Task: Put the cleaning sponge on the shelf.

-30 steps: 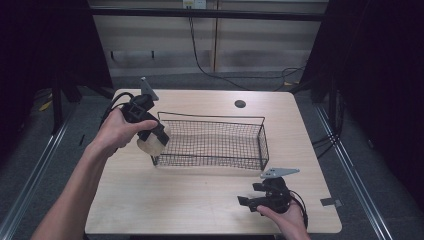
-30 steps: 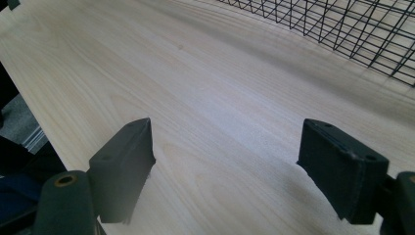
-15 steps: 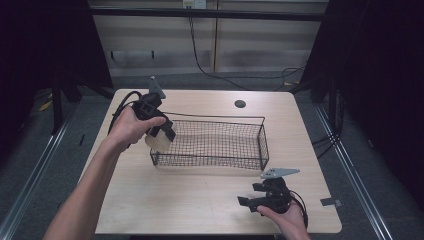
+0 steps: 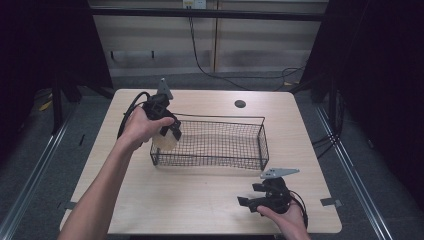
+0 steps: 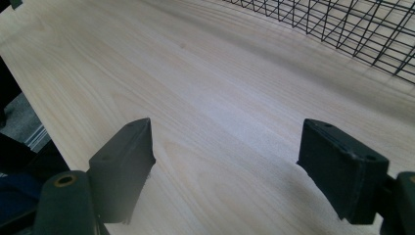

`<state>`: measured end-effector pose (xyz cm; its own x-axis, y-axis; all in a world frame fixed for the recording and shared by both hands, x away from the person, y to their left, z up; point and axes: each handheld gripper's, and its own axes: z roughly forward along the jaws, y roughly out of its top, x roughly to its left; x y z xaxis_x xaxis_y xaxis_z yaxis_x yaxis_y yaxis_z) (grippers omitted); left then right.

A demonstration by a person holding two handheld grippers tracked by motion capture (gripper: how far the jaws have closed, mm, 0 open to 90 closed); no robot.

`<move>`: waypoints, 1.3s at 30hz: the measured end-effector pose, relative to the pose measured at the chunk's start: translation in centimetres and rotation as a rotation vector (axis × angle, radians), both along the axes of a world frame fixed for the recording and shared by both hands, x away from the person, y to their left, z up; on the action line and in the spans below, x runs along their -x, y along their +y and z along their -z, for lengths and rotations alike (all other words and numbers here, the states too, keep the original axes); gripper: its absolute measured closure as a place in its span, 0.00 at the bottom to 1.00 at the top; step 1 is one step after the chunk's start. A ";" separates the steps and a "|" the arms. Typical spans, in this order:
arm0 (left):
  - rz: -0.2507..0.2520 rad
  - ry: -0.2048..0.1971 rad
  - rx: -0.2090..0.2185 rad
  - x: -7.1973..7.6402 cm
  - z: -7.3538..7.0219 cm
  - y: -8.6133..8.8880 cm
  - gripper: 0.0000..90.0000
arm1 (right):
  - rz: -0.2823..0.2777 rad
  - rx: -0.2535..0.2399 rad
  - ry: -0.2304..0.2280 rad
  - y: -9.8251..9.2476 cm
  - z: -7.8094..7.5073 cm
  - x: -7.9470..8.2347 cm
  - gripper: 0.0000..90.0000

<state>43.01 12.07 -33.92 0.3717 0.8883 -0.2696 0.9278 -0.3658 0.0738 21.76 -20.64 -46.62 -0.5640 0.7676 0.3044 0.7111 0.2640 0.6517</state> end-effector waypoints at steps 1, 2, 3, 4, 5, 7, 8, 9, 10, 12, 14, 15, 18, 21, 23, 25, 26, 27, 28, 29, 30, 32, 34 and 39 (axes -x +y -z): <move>0.000 0.000 0.000 0.0 0.0 0.0 0.31 | 0.000 0.000 0.000 0.0 0.0 0.0 0.22; -0.002 0.001 0.000 -0.1 0.2 0.0 0.31 | 0.000 -0.001 0.001 0.0 0.0 0.0 0.22; -0.012 -0.005 0.001 -0.3 0.4 0.1 0.31 | 0.000 -0.001 0.000 0.0 0.0 0.0 0.22; -0.015 -0.002 -0.007 -0.4 0.5 0.2 0.31 | 0.000 0.000 0.002 0.0 0.0 0.0 0.22; -0.021 -0.004 -0.008 -0.5 0.7 0.2 0.31 | -0.002 0.004 0.005 0.0 0.1 0.0 0.22; -0.033 0.007 -0.011 -0.7 1.2 0.3 0.31 | -0.001 0.004 0.006 0.0 0.1 0.0 0.22; -0.033 0.007 -0.011 -0.7 1.2 0.3 0.31 | -0.001 0.004 0.006 0.0 0.1 0.0 0.22; -0.051 0.005 -0.014 -0.8 1.4 0.3 0.31 | -0.003 0.004 0.001 0.0 0.1 0.0 0.22; -0.047 0.002 -0.025 -0.8 1.6 0.3 0.31 | -0.003 0.004 0.001 0.0 0.1 0.0 0.22; -0.046 0.006 -0.026 -0.8 1.9 0.1 0.31 | -0.001 0.005 0.005 0.0 0.1 0.0 0.22; -0.050 0.008 -0.033 -0.9 2.2 -0.1 0.31 | 0.001 0.002 0.010 0.0 0.1 0.0 0.22; -0.048 0.002 -0.038 -0.9 2.4 -0.4 0.31 | -0.003 0.003 0.006 0.0 0.1 0.0 0.22; -0.043 0.004 -0.046 -1.0 2.9 -0.9 0.31 | -0.002 0.002 0.008 0.0 0.1 0.0 0.22; -0.051 0.008 -0.061 -1.2 3.3 -1.1 0.31 | 0.000 0.002 0.010 0.0 0.1 0.0 0.22; -0.073 0.008 -0.047 -1.3 3.7 -1.1 0.31 | -0.003 0.001 0.007 0.0 0.1 0.0 0.22; -0.083 0.011 -0.055 -1.5 4.3 -1.1 0.31 | -0.005 0.001 0.005 0.0 0.1 0.0 0.22; -0.084 0.020 -0.055 -1.5 4.5 -1.0 0.31 | -0.004 0.001 0.005 0.0 0.1 0.0 0.22; -0.085 0.023 -0.057 -1.6 4.8 -1.0 0.31 | -0.005 0.000 0.005 0.0 0.1 0.0 0.22; -0.088 0.024 -0.054 -1.7 5.1 -1.0 0.31 | -0.006 -0.001 0.006 0.0 0.1 0.0 0.22; -0.091 0.013 -0.061 -1.7 5.3 -1.0 0.31 | -0.007 0.000 0.004 0.0 0.1 0.0 0.22; -0.091 0.013 -0.061 -1.7 5.3 -1.0 0.31 | -0.007 0.000 0.004 0.0 0.1 0.0 0.22; -0.103 0.010 -0.054 -1.7 5.5 -1.0 0.31 | -0.007 0.000 0.005 0.0 0.1 0.0 0.22; -0.113 0.015 -0.059 -1.8 5.8 -0.9 0.31 | -0.006 -0.001 0.007 0.0 0.1 0.0 0.22; -0.118 0.021 -0.067 -1.7 6.4 -0.8 0.31 | -0.008 -0.001 0.008 0.0 0.1 0.0 0.22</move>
